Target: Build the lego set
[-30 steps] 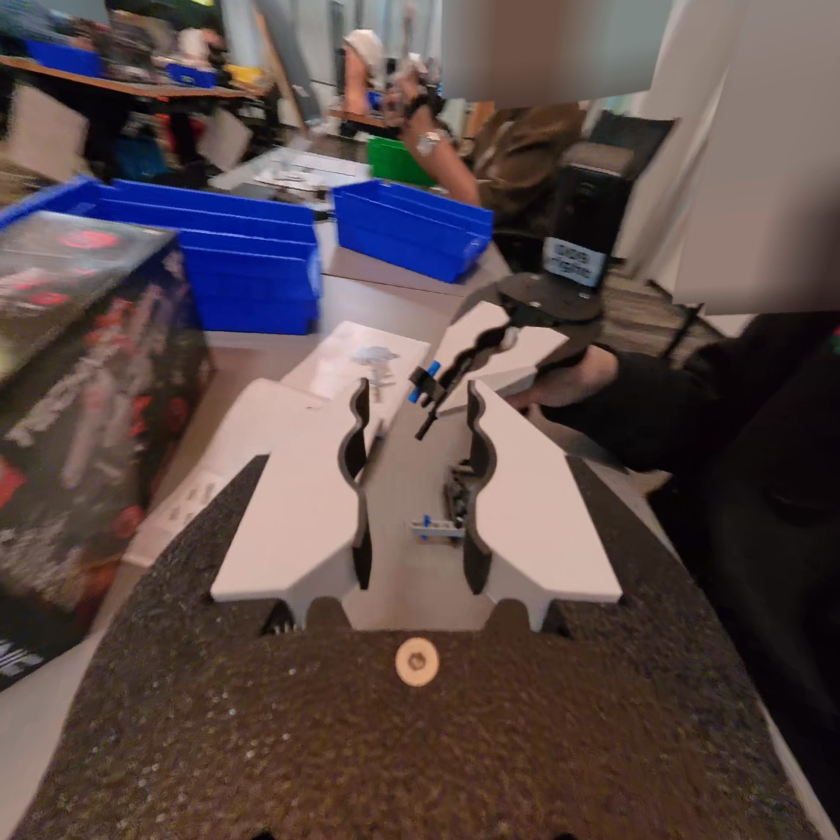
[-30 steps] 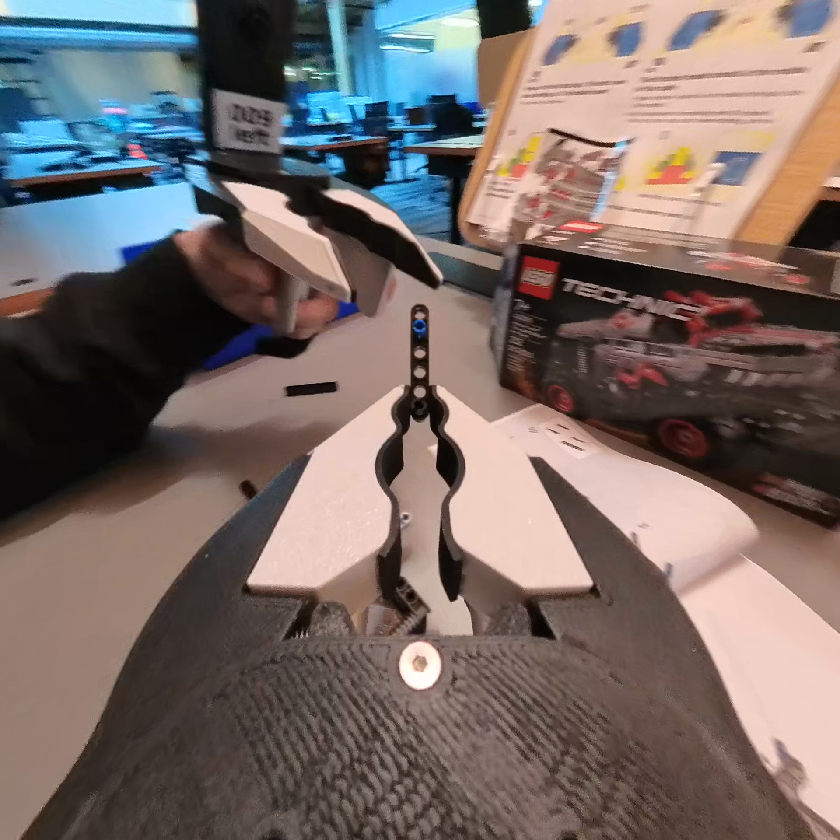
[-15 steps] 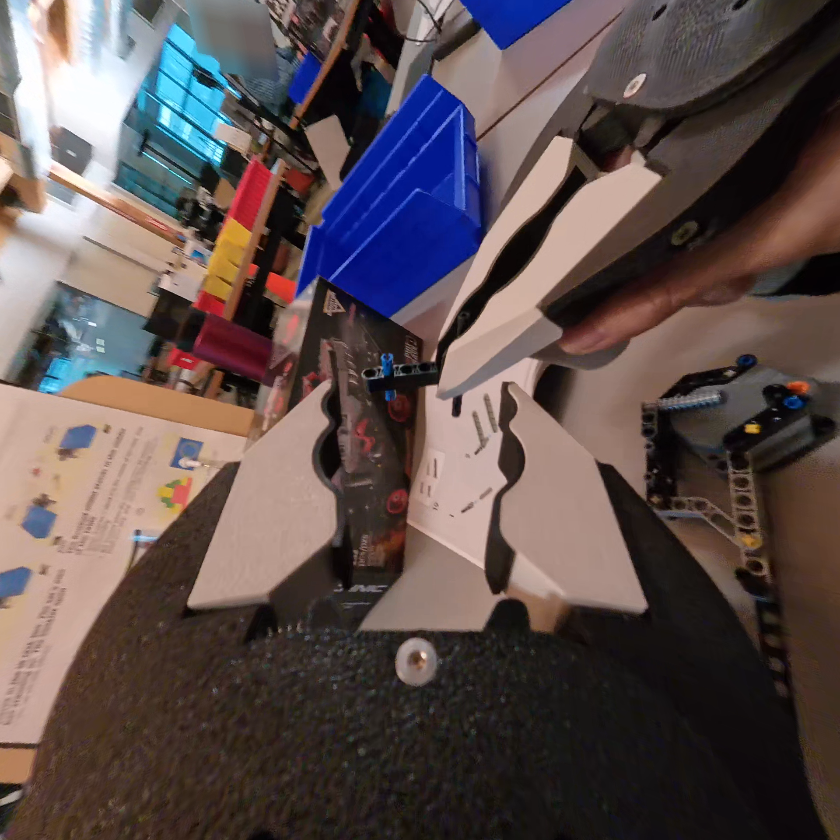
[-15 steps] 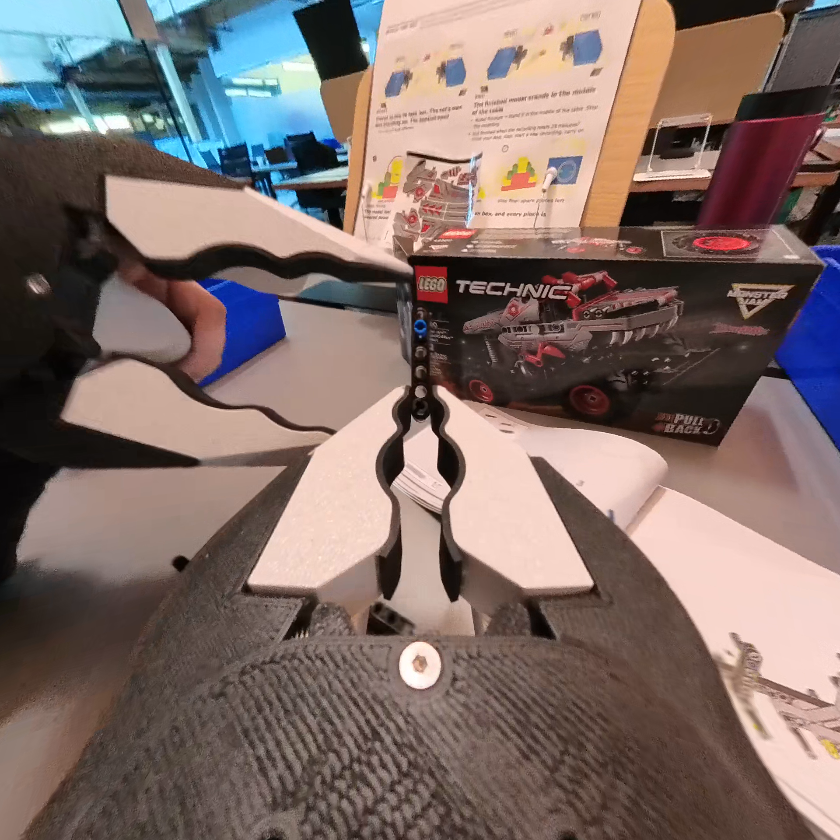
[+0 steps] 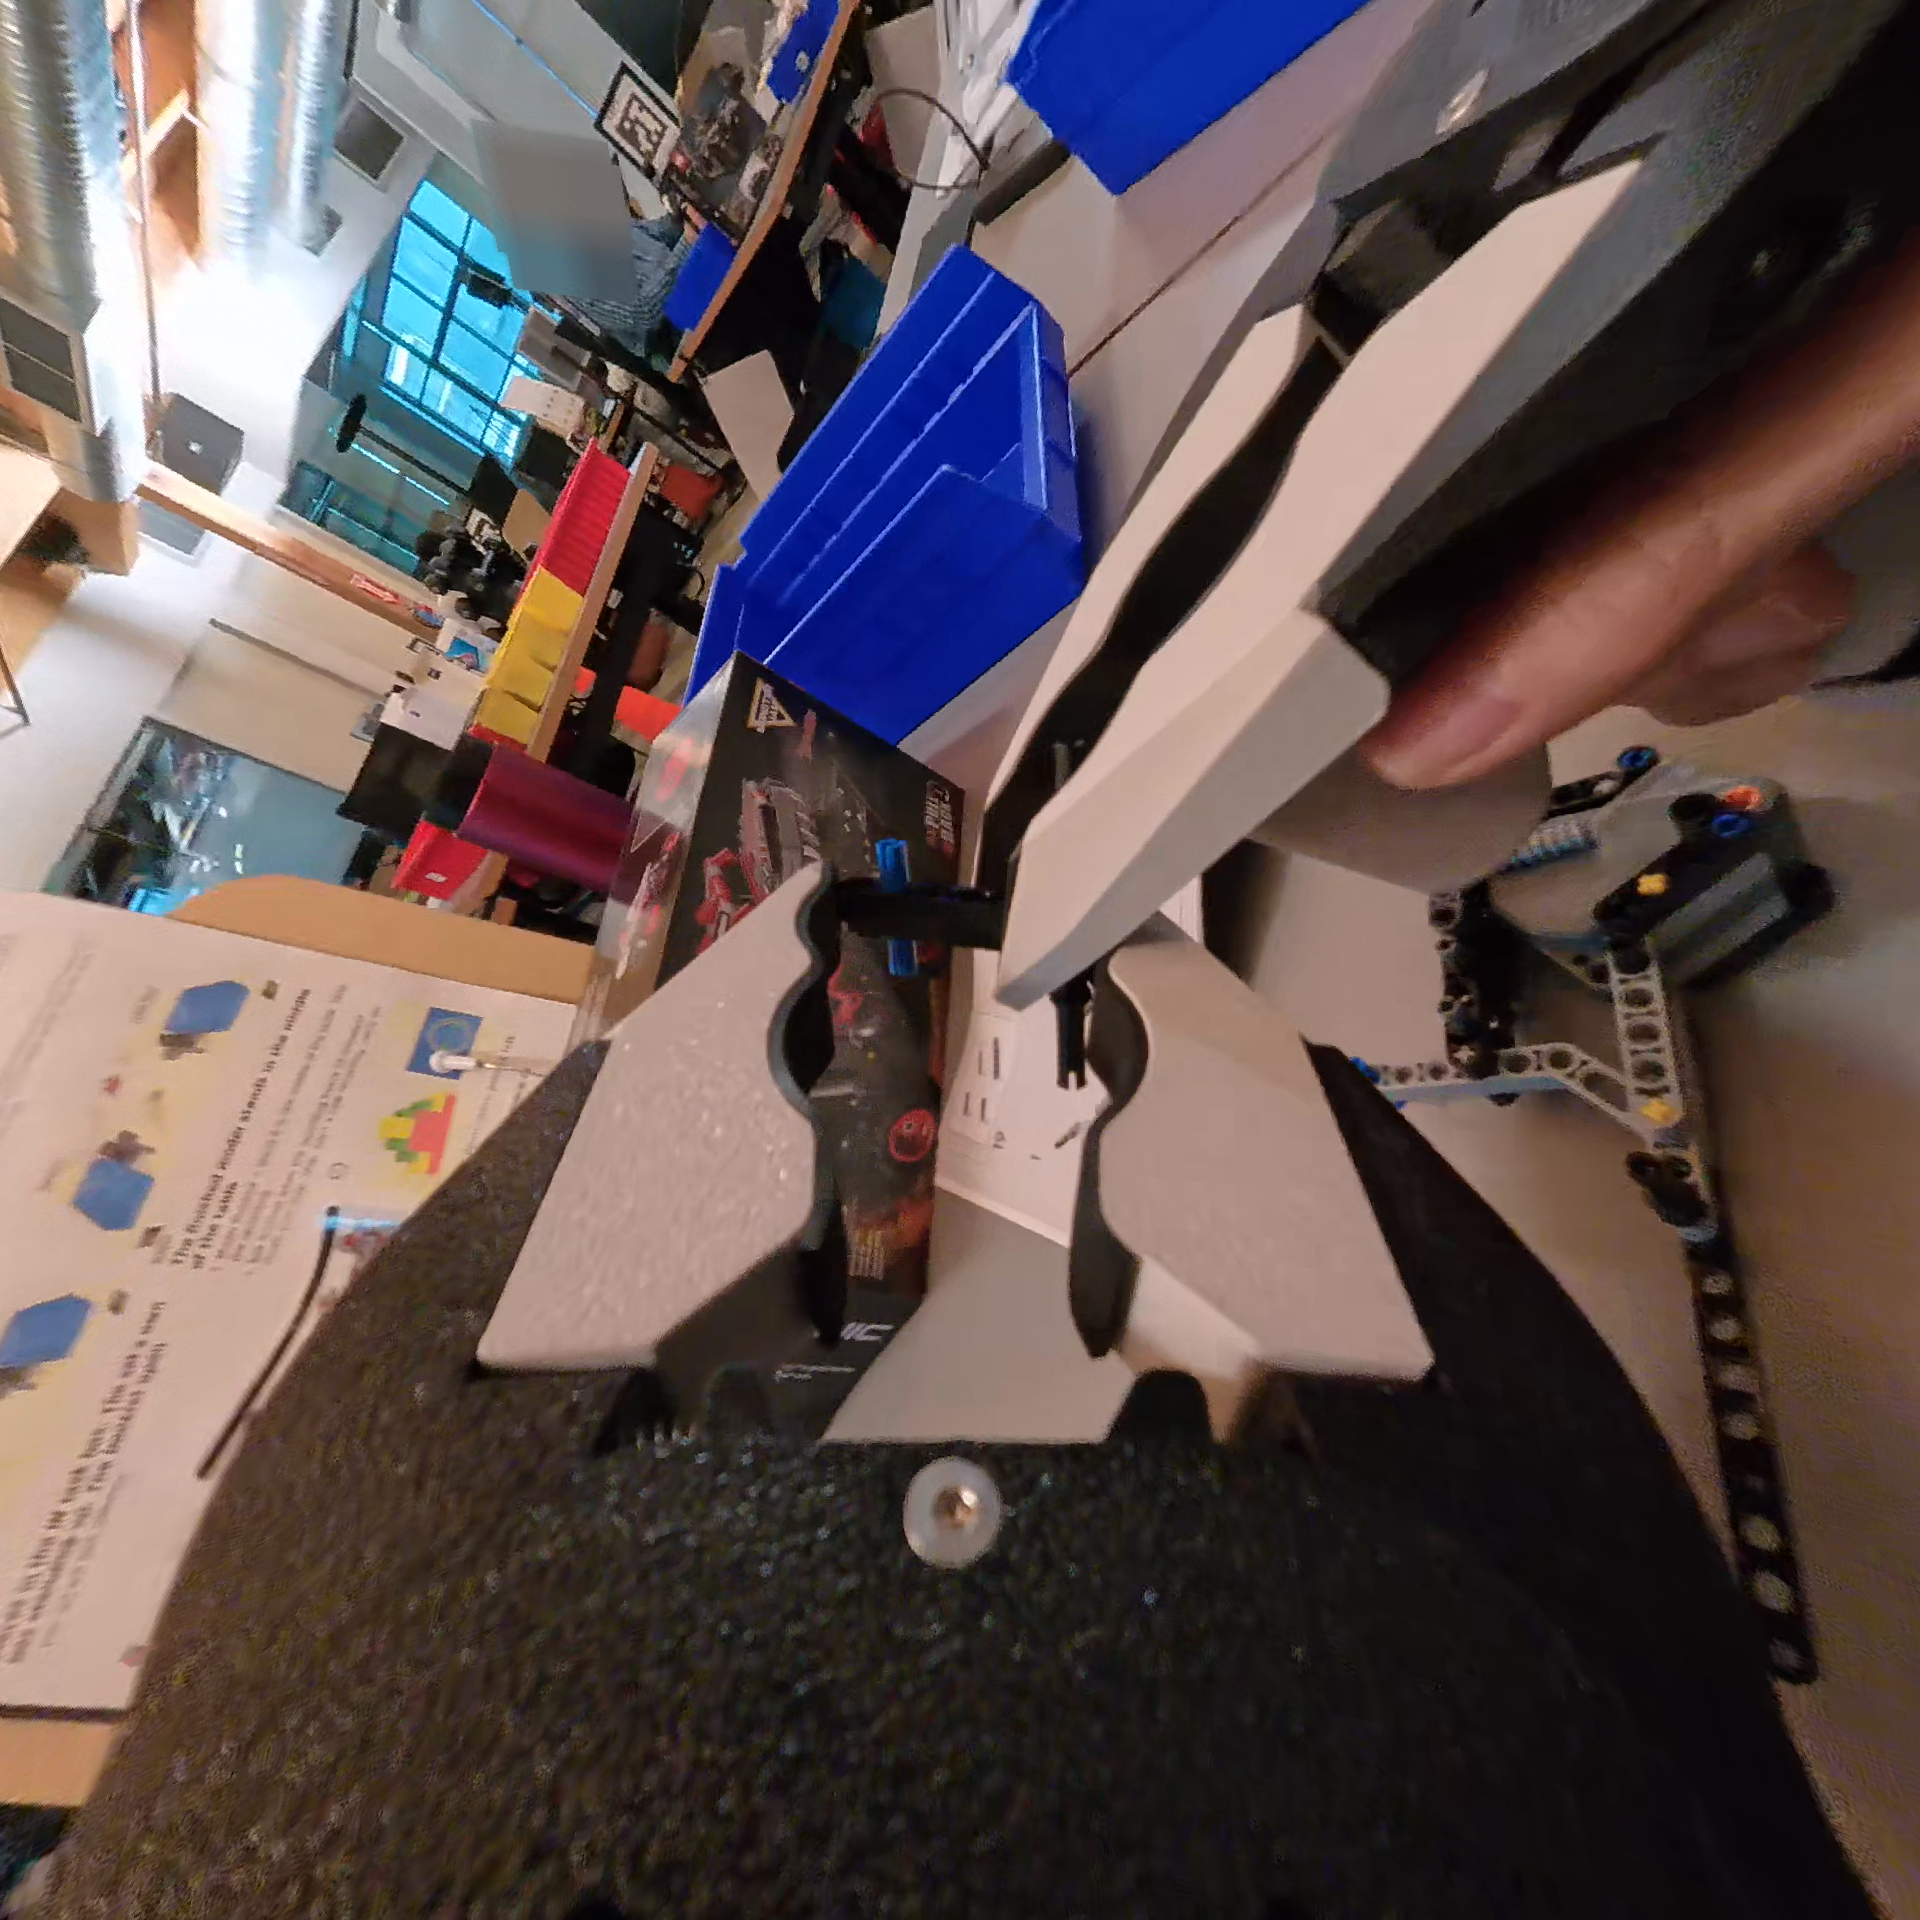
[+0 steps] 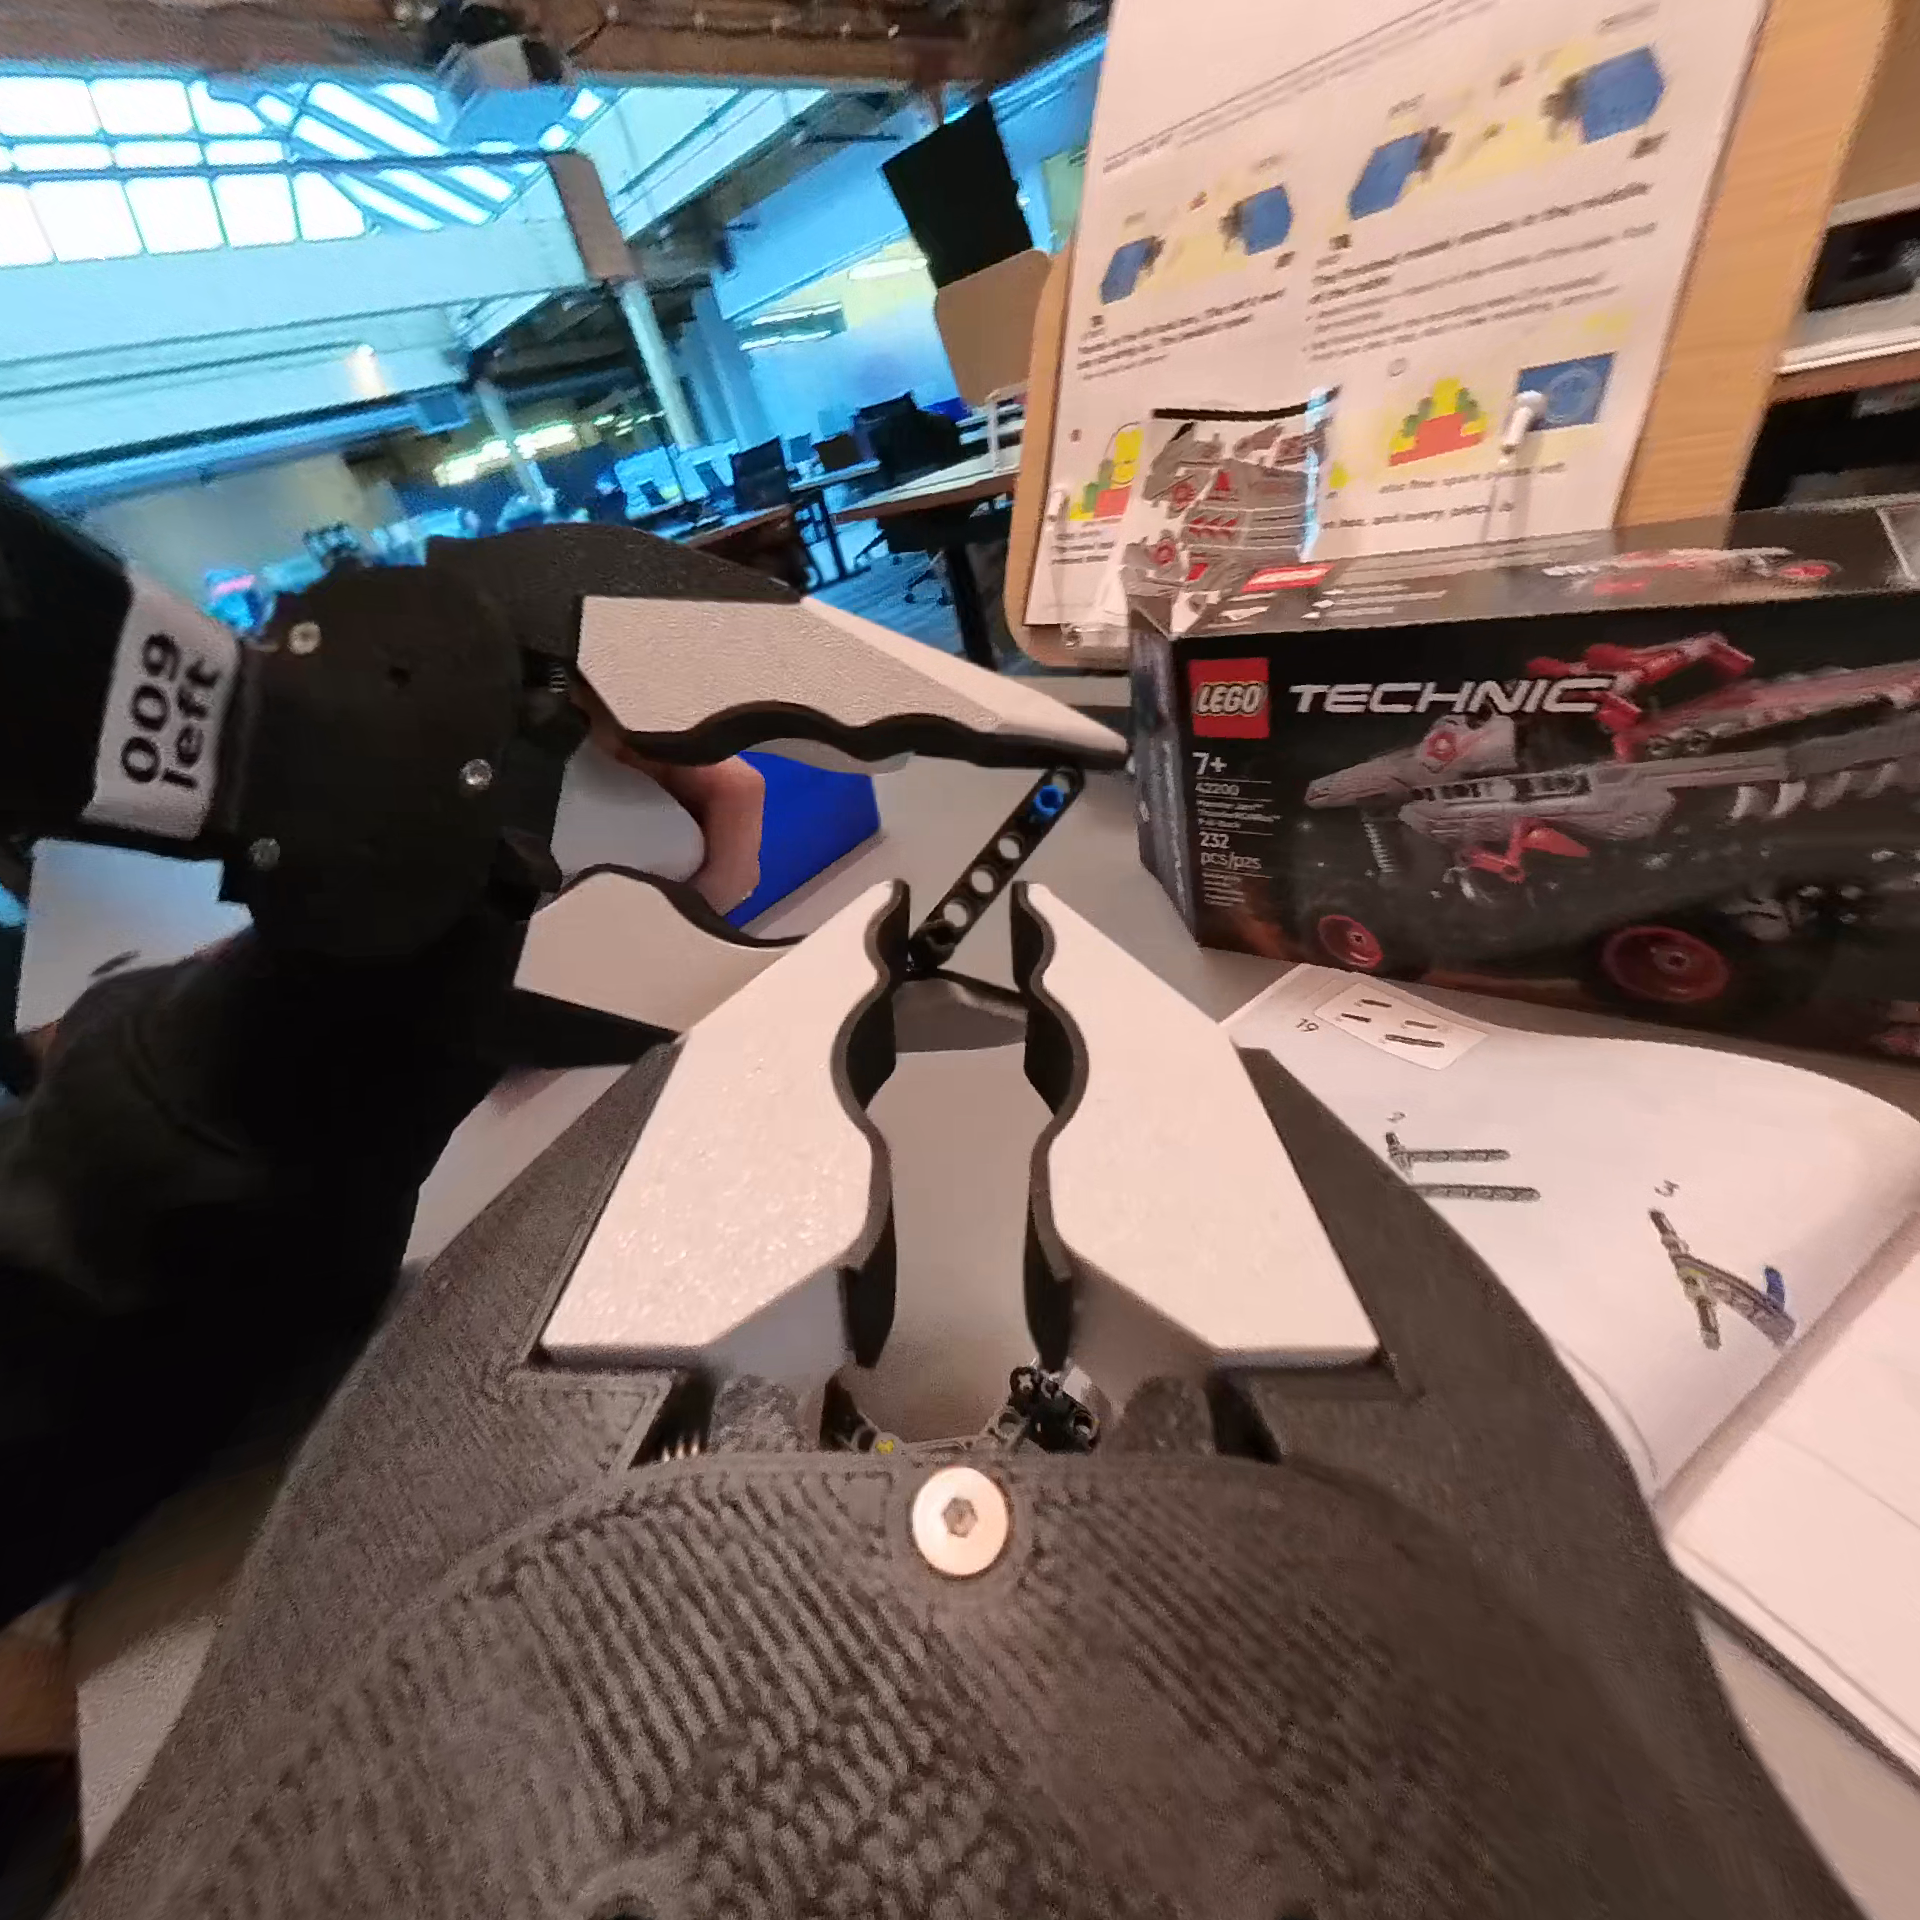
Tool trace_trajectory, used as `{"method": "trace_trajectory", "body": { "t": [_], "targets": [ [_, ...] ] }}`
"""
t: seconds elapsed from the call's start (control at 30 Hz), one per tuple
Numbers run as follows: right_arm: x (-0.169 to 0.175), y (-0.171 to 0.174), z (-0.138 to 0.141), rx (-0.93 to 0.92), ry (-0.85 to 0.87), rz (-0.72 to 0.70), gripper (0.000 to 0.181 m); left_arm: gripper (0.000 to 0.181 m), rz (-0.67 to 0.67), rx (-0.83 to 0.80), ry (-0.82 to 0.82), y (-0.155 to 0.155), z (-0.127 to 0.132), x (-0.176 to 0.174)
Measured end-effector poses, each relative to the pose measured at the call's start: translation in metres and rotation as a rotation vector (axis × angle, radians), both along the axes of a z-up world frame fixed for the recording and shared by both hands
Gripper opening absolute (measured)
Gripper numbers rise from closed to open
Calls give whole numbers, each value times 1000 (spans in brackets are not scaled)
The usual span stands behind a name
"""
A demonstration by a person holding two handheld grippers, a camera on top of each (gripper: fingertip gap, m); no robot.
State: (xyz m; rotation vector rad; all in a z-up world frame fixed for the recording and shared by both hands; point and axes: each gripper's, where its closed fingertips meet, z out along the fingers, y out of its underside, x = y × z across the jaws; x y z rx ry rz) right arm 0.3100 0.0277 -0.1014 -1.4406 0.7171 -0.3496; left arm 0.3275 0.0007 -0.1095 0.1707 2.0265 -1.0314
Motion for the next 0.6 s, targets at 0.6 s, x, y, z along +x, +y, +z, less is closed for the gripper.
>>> {"method": "trace_trajectory", "body": {
  "t": [0.6],
  "targets": [
    [-24, 30, -14, -193, -52, 156, 22, 42, 101, -300, 110, 42, -19, -20]
  ]
}}
